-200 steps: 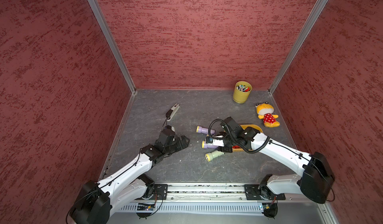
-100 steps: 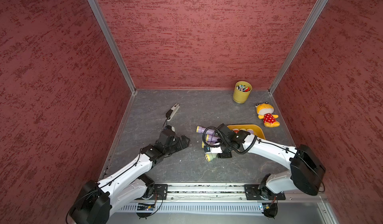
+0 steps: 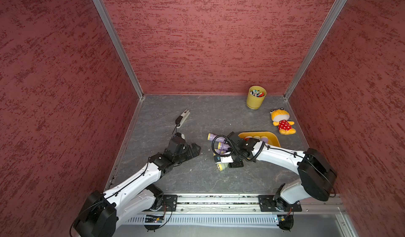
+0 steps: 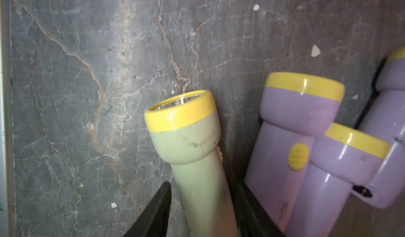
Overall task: Put the flashlights into the storage boxes
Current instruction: Pick up the flashlight from the center of the board.
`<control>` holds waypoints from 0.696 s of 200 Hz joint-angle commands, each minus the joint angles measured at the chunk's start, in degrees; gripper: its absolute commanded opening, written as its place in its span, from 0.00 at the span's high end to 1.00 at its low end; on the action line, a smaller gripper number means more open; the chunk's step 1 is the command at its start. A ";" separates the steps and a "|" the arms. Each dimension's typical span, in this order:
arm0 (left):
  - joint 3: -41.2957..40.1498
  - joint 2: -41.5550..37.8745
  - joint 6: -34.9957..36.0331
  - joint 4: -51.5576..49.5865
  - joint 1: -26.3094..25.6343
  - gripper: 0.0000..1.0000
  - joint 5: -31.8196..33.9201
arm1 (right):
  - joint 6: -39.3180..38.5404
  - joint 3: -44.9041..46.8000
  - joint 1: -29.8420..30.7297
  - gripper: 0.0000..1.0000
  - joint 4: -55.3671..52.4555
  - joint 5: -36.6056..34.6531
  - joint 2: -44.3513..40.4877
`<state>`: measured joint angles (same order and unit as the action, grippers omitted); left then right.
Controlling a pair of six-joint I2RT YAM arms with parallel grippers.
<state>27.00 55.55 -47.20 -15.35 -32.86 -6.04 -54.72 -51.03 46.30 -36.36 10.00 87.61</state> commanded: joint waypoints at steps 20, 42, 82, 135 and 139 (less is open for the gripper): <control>-0.11 0.78 -0.22 1.55 -0.27 0.00 0.74 | -9.98 0.66 0.54 0.48 1.31 1.78 1.41; -0.12 1.03 -0.34 1.73 -0.34 0.00 0.67 | -10.08 1.06 0.53 0.49 1.88 1.70 2.58; 0.65 1.55 0.43 1.15 -0.27 0.00 0.59 | -8.77 1.49 0.53 0.54 3.09 0.57 4.35; 1.60 3.06 0.97 1.52 -0.27 0.00 0.20 | -5.46 1.98 0.51 0.63 3.11 0.15 1.73; 1.67 3.14 0.97 1.61 -0.27 0.00 0.16 | -4.95 2.11 0.51 0.63 3.13 0.26 1.15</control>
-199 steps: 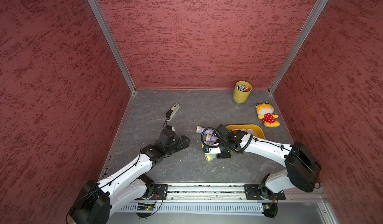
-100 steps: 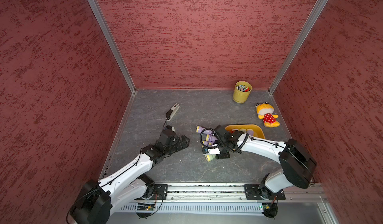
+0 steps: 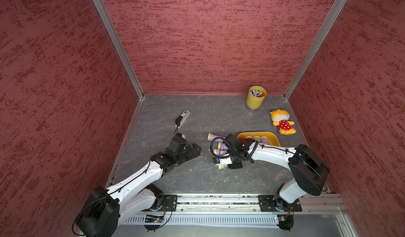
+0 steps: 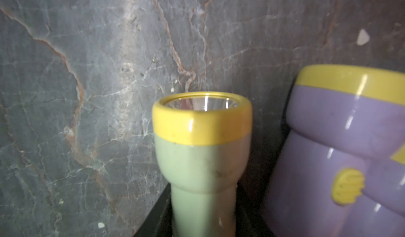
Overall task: Put the flashlights into the storage boxes
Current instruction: Pick up the flashlight from the center of the board, then place the flashlight at the storage box.
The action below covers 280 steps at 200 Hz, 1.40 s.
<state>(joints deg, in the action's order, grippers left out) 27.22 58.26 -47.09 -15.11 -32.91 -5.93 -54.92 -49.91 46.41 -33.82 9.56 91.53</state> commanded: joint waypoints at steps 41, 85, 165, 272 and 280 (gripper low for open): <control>2.74 1.73 1.75 2.01 -0.23 0.00 -0.64 | 13.12 1.26 0.26 0.65 7.62 0.76 -11.17; 5.02 4.07 3.02 2.74 -0.32 0.00 -1.84 | 43.73 -1.90 -0.14 0.67 11.92 -11.60 -17.10; 10.56 11.55 7.57 5.48 -2.49 0.00 -5.87 | 82.33 4.01 -15.84 0.65 6.52 -8.93 -26.54; 10.66 13.24 8.46 10.41 -3.81 0.00 -8.19 | 83.15 8.87 -22.46 0.65 10.57 -2.16 -21.88; 10.72 13.37 8.72 10.81 -4.07 0.00 -8.43 | 82.75 8.47 -22.76 0.65 10.30 -2.18 -21.51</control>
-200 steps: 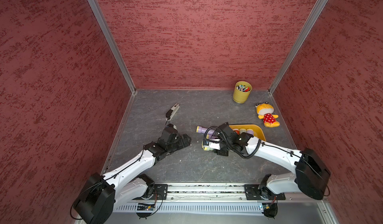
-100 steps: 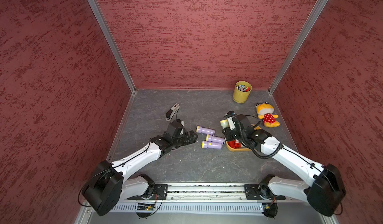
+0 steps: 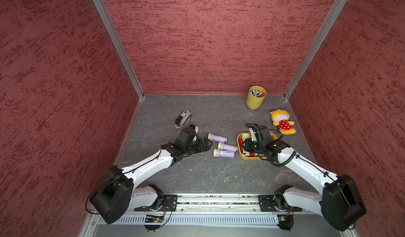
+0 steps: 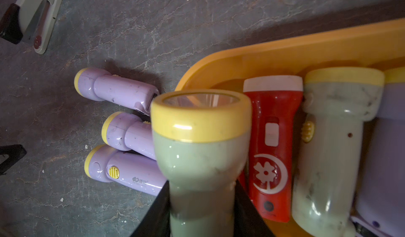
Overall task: Put the flashlights into the storage boxes
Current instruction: Place the flashlight at the storage box.
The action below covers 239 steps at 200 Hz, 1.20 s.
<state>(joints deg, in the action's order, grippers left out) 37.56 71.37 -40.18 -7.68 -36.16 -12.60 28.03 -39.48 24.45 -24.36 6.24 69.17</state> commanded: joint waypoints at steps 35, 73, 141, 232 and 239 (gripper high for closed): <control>0.67 0.60 2.02 4.34 -1.67 0.00 -1.83 | -1.64 -2.27 -1.90 0.64 0.01 1.46 1.32; 0.72 0.89 1.98 4.26 -2.07 0.00 -1.73 | -2.32 -2.77 -2.50 0.58 -0.12 3.64 2.94; 0.90 0.93 1.98 4.17 -2.25 0.00 -1.37 | -2.37 -3.96 -3.00 0.46 -0.68 4.33 4.06; 0.76 1.36 1.87 4.52 -2.77 0.00 -1.46 | -0.11 -2.88 -3.18 0.49 -2.26 3.79 3.99; 0.70 1.35 1.79 4.52 -2.84 0.00 -1.51 | 0.05 -2.93 -3.18 0.49 -1.95 4.19 4.31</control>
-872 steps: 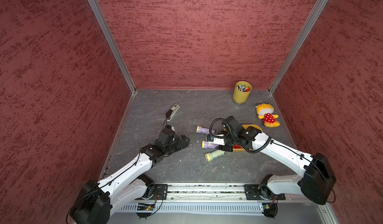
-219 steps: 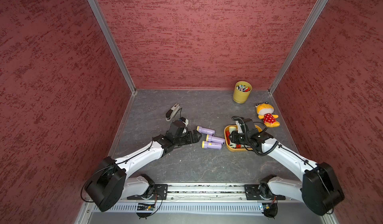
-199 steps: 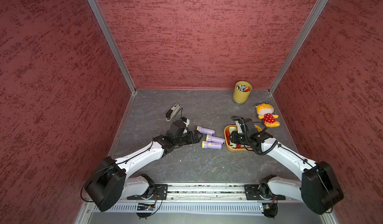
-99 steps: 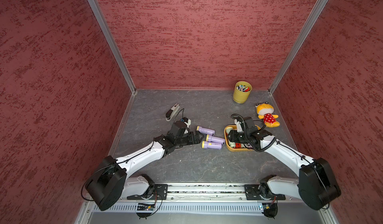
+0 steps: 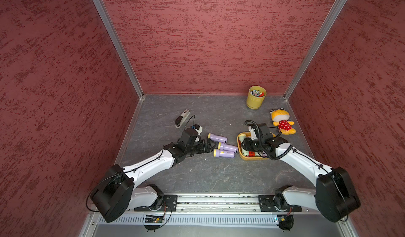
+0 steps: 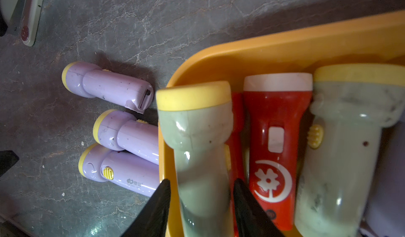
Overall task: Put the flashlights into the storage boxes
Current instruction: Place the flashlight at the storage box.
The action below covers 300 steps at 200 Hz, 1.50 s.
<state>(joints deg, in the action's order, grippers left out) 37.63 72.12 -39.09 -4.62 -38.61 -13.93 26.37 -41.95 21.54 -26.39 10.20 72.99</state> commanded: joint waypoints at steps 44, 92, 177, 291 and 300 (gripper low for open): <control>0.78 0.72 0.63 1.63 -0.41 0.00 0.22 | 1.27 -1.02 -0.30 0.53 0.03 0.51 2.66; 0.43 1.26 0.61 1.81 -0.67 0.00 0.04 | 0.53 -1.85 -0.36 0.65 -3.87 -1.88 1.12; 0.52 1.89 0.68 2.16 -1.03 0.00 0.20 | -3.85 -4.98 -0.80 0.58 -9.74 -5.68 1.94; 0.52 1.70 0.78 1.72 -1.12 0.00 0.61 | -4.74 -6.46 -0.80 0.64 -12.11 -11.06 6.28; 0.60 1.76 0.81 1.72 -1.12 0.00 0.57 | -4.82 -6.58 -0.80 0.64 -12.35 -11.70 6.89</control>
<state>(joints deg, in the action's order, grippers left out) 37.63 73.89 -39.09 -3.36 -39.55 -13.82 21.85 -47.77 21.10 -37.01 2.15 77.82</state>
